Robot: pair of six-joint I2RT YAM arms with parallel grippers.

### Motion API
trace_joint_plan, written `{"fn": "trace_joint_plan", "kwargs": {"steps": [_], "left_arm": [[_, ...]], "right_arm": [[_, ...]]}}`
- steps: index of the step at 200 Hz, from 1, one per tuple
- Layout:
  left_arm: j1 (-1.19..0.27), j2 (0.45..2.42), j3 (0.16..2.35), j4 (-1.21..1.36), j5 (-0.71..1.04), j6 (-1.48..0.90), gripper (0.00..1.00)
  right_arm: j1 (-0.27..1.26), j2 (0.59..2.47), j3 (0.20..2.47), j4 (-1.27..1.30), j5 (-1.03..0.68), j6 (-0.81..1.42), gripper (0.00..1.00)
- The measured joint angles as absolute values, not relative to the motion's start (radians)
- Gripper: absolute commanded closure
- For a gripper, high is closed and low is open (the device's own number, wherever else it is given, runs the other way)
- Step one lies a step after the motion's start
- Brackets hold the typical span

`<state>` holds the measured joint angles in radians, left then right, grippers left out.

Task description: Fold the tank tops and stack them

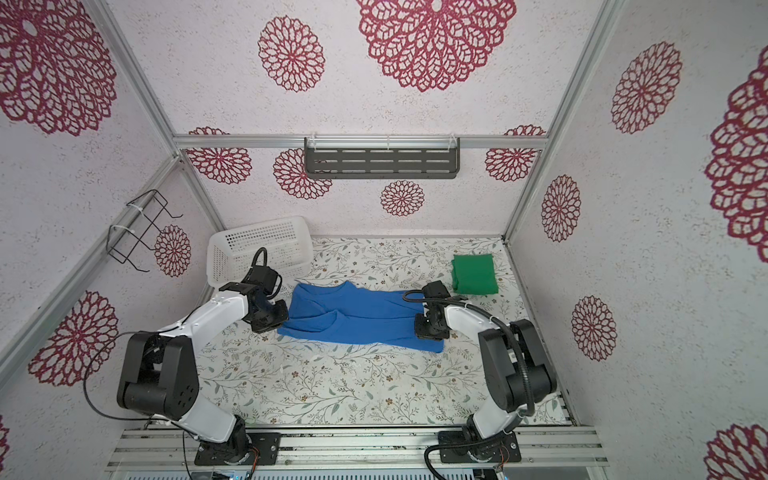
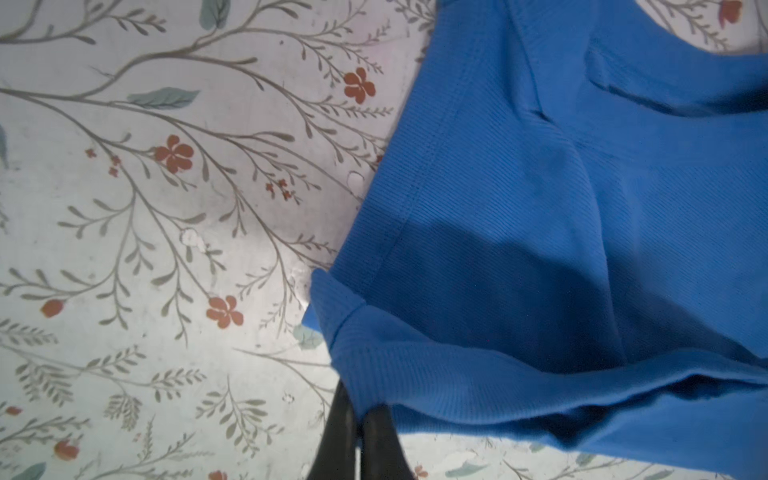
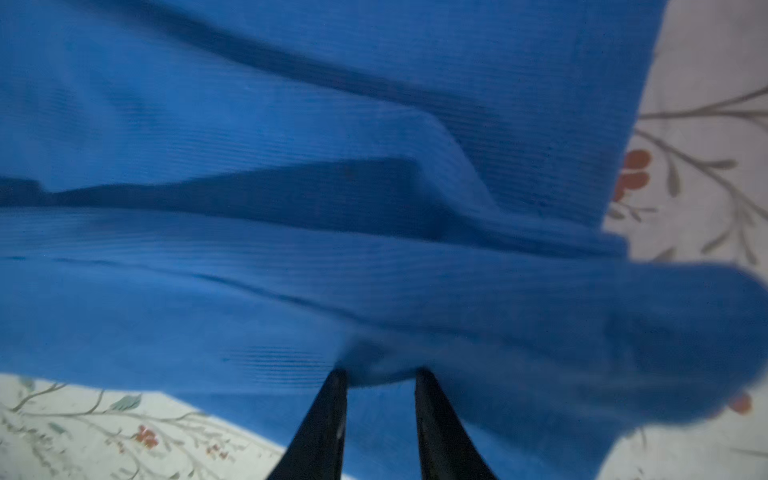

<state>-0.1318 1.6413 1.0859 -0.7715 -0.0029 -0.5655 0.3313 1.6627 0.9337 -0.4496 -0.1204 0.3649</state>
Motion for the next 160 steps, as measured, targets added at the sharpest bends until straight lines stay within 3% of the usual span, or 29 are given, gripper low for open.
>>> {"fn": "trace_joint_plan", "kwargs": {"steps": [24,45,64,95,130,160], "left_arm": [[-0.082,1.730,1.113,-0.757,0.034,-0.546,0.99],[-0.069,1.776,1.129,-0.754,0.045,-0.528,0.66],[-0.069,1.777,1.134,-0.756,0.035,-0.519,0.55],[-0.067,1.735,1.144,-0.788,-0.009,-0.506,0.51],[-0.088,1.542,1.144,-0.853,-0.076,-0.529,0.52],[-0.211,1.446,1.144,-0.862,-0.101,-0.590,0.54]], "right_arm": [[0.321,1.702,0.987,-0.436,-0.102,0.355,0.69],[0.317,1.723,1.014,-0.435,-0.091,0.336,0.67],[0.317,1.716,1.039,-0.463,-0.073,0.315,0.64],[0.317,1.634,1.060,-0.525,-0.039,0.295,0.63],[0.347,1.485,1.027,-0.573,-0.036,0.308,0.67],[0.369,1.464,0.942,-0.582,-0.051,0.334,0.74]]}}
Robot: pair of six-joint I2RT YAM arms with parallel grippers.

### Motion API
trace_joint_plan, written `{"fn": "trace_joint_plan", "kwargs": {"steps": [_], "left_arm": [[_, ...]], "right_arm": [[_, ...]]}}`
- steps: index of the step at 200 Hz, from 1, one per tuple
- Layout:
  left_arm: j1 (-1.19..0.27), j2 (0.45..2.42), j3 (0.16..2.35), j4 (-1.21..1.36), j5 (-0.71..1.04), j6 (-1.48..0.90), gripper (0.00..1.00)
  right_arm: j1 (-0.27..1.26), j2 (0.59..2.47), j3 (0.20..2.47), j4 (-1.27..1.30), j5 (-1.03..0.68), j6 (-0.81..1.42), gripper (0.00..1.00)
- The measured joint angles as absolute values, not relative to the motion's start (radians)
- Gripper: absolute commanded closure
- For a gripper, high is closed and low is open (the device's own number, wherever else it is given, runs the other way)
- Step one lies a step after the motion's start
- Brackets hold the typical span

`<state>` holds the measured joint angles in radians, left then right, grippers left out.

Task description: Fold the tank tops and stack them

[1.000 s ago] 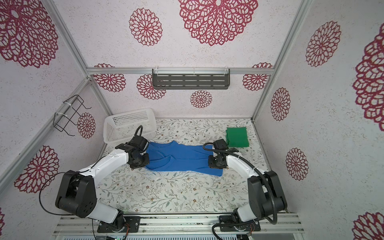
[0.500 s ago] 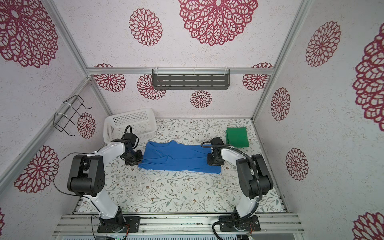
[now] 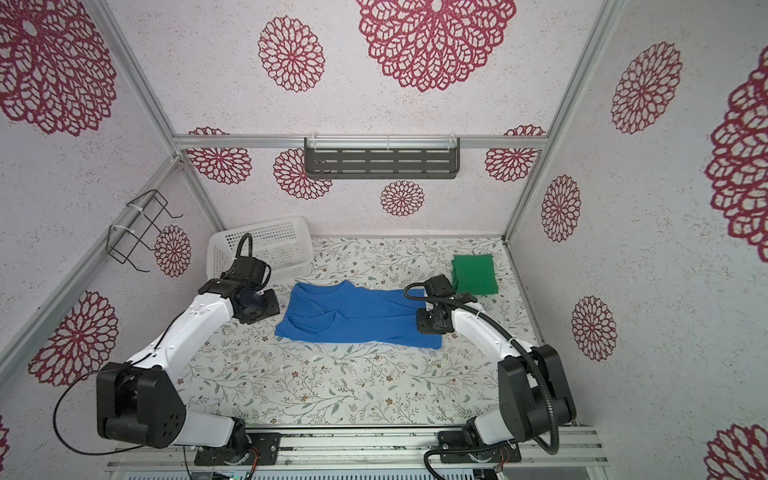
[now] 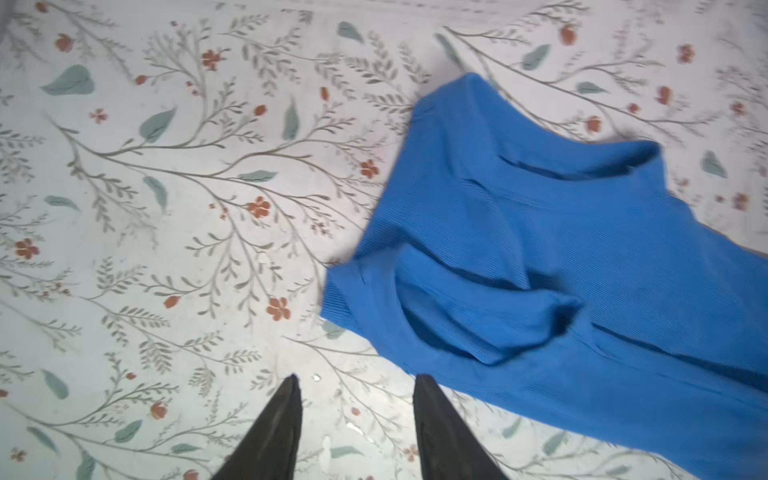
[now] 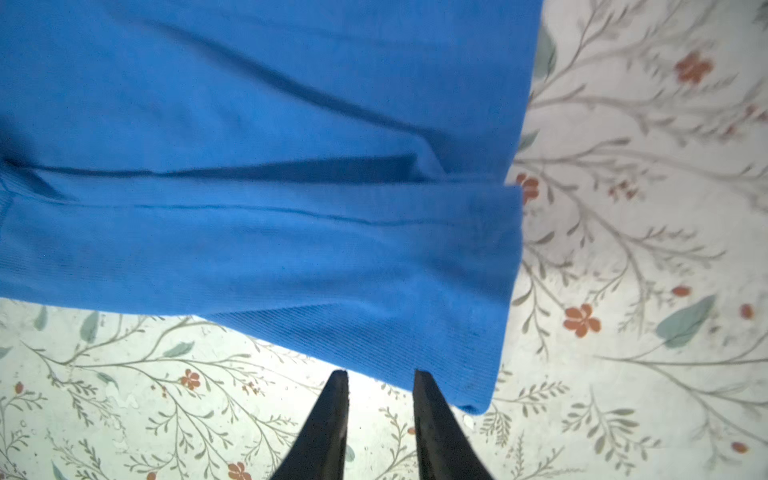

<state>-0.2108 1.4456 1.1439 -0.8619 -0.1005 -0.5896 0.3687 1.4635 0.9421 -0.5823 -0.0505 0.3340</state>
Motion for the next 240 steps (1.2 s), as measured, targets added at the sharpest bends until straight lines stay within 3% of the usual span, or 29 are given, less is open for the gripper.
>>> {"fn": "trace_joint_plan", "kwargs": {"steps": [29,72,119,170,220,240], "left_arm": [[-0.330,1.517,1.114,-0.832,-0.086,-0.638,0.58],[-0.345,1.610,1.034,-0.719,-0.036,-0.699,0.61],[-0.277,1.747,0.993,-0.559,0.026,-0.712,0.67],[-0.184,1.715,0.927,-0.437,0.108,-0.719,0.70],[-0.174,1.688,0.886,-0.403,0.124,-0.723,0.71],[-0.181,1.673,0.891,-0.440,0.097,-0.721,0.65]], "right_arm": [[0.369,1.507,0.889,-0.565,-0.060,0.361,0.78],[0.369,1.579,0.878,-0.496,-0.046,0.379,0.80],[0.341,1.583,0.841,-0.436,-0.022,0.379,0.81],[0.292,1.537,0.783,-0.384,0.006,0.376,0.82],[0.271,1.478,0.755,-0.435,0.041,0.375,0.75],[0.266,1.429,0.769,-0.496,0.007,0.360,0.69]]}}
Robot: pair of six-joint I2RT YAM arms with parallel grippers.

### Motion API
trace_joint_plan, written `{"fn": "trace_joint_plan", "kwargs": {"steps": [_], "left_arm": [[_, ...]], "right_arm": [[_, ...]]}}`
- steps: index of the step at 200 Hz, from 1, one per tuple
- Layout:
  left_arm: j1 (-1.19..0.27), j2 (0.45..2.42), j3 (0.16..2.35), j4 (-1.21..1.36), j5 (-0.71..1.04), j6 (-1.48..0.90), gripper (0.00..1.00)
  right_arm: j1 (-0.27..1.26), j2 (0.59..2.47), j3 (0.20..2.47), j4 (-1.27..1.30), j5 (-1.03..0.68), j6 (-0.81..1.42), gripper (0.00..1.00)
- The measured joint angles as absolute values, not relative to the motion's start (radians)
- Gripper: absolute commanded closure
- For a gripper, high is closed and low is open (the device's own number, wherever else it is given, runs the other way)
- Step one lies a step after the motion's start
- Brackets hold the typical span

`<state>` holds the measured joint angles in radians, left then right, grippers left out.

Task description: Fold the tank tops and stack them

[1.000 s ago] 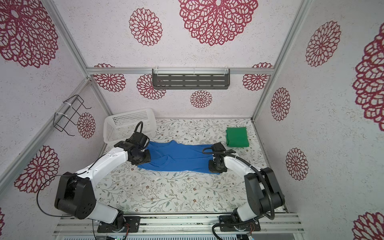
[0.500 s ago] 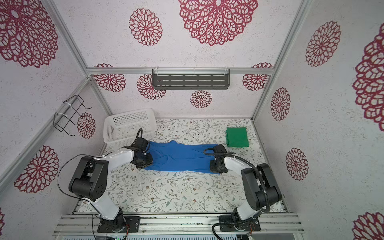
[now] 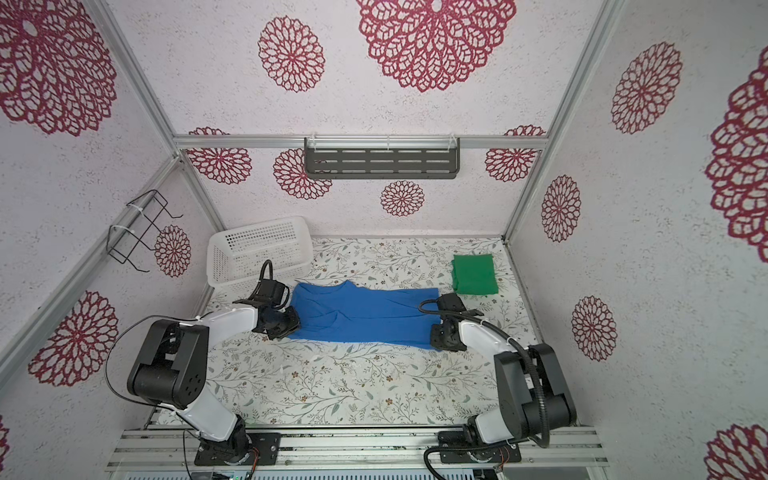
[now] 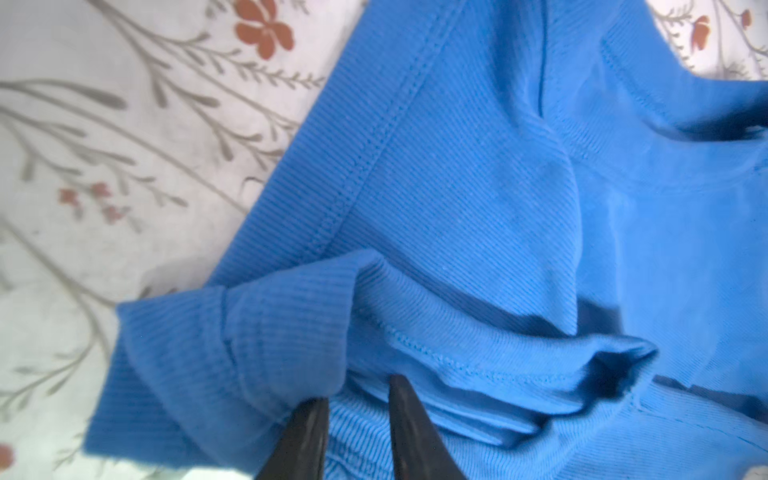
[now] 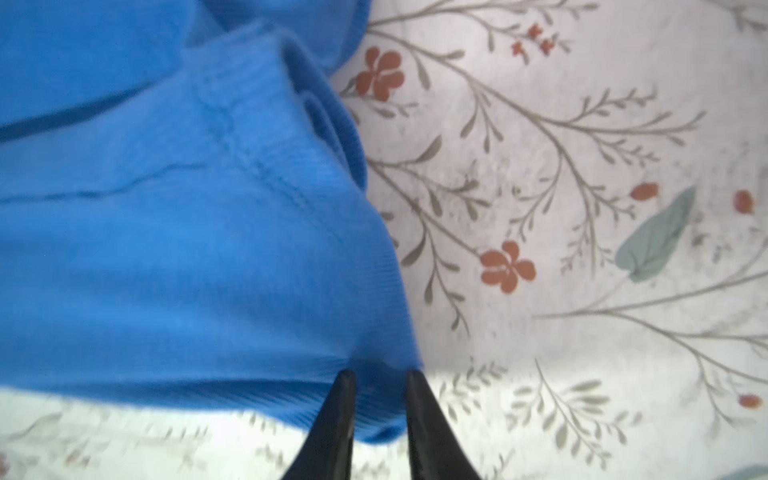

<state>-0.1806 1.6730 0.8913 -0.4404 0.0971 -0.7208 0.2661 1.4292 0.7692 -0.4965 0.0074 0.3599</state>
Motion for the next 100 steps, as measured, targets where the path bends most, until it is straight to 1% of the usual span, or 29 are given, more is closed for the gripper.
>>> {"fn": "trace_joint_plan", "kwargs": {"steps": [14,19,35,48,54,72,88,100], "left_arm": [[-0.195,1.649,0.903,-0.518,0.064,-0.712,0.58],[-0.200,1.639,0.912,-0.551,0.049,-0.709,0.56],[-0.221,1.596,0.966,-0.661,0.007,-0.692,0.52],[-0.237,1.567,1.033,-0.727,-0.017,-0.677,0.51],[-0.245,1.557,1.071,-0.748,-0.022,-0.670,0.51],[-0.273,1.558,1.195,-0.777,-0.038,-0.638,0.50],[-0.311,1.617,1.325,-0.794,-0.041,-0.606,0.49],[-0.347,1.705,1.445,-0.801,-0.041,-0.574,0.49]], "right_arm": [[0.262,1.394,0.812,-0.541,-0.026,0.341,0.65],[0.260,1.384,0.834,-0.556,-0.033,0.333,0.60],[0.254,1.369,0.909,-0.579,-0.055,0.303,0.52],[0.243,1.369,0.964,-0.580,-0.060,0.267,0.51],[0.236,1.373,0.983,-0.579,-0.060,0.252,0.49],[0.210,1.404,1.026,-0.556,-0.070,0.199,0.49],[0.187,1.471,1.061,-0.525,-0.089,0.145,0.49],[0.171,1.531,1.092,-0.508,-0.109,0.111,0.49]]}}
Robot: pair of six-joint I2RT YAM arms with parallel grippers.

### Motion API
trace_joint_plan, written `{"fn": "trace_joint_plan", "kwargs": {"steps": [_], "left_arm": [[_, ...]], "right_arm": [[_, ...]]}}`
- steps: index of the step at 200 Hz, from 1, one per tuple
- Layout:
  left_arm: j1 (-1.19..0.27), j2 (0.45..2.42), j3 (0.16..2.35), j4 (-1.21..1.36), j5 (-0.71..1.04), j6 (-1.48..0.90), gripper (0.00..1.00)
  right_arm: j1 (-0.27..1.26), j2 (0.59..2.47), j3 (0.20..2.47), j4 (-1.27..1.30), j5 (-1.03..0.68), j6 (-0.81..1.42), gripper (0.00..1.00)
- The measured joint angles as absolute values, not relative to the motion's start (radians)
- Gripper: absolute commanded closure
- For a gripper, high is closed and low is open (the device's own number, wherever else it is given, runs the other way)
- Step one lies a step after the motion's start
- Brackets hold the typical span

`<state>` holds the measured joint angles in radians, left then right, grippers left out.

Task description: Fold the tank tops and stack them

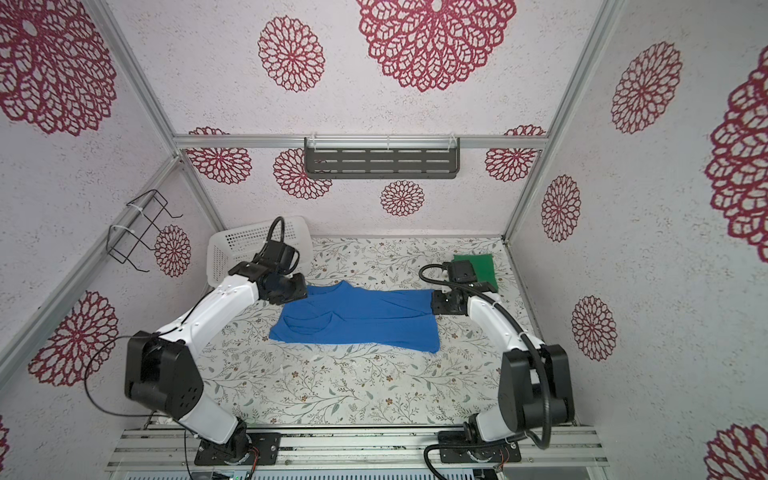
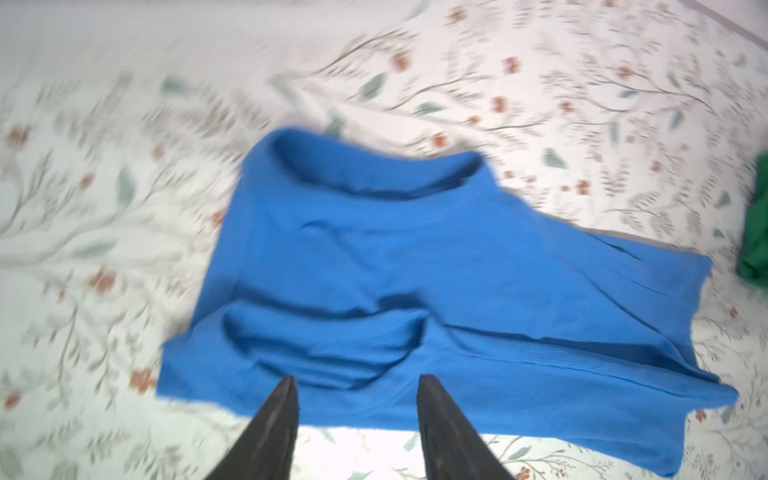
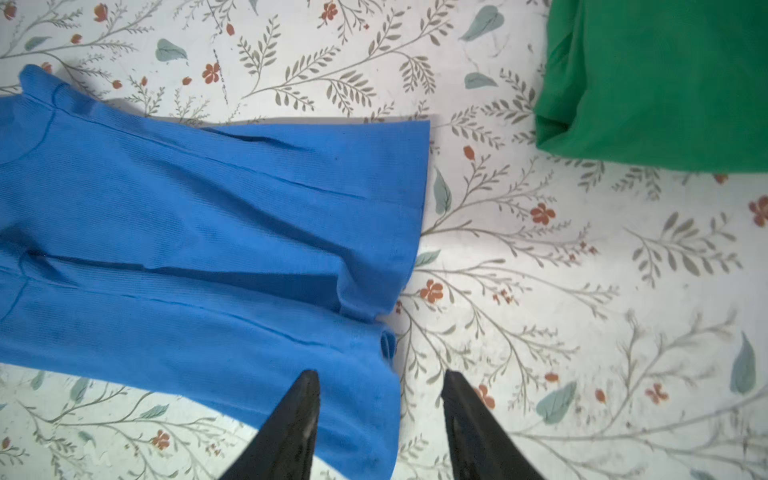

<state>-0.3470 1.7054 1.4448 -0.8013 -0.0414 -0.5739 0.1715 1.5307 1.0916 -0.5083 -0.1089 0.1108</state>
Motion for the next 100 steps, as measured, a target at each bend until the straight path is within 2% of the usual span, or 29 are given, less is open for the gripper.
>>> {"fn": "trace_joint_plan", "kwargs": {"steps": [29,54,100], "left_arm": [[-0.397,1.954,1.678,-0.789,-0.032,-0.508,0.48],[-0.405,2.135,1.790,-0.761,-0.028,-0.473,0.46],[-0.410,2.308,1.917,-0.737,-0.027,-0.427,0.41]], "right_arm": [[0.134,1.702,1.196,-0.478,-0.158,0.044,0.51],[0.120,1.795,1.266,-0.461,-0.165,0.020,0.52],[0.118,1.871,1.328,-0.433,-0.177,0.006,0.53]]}}
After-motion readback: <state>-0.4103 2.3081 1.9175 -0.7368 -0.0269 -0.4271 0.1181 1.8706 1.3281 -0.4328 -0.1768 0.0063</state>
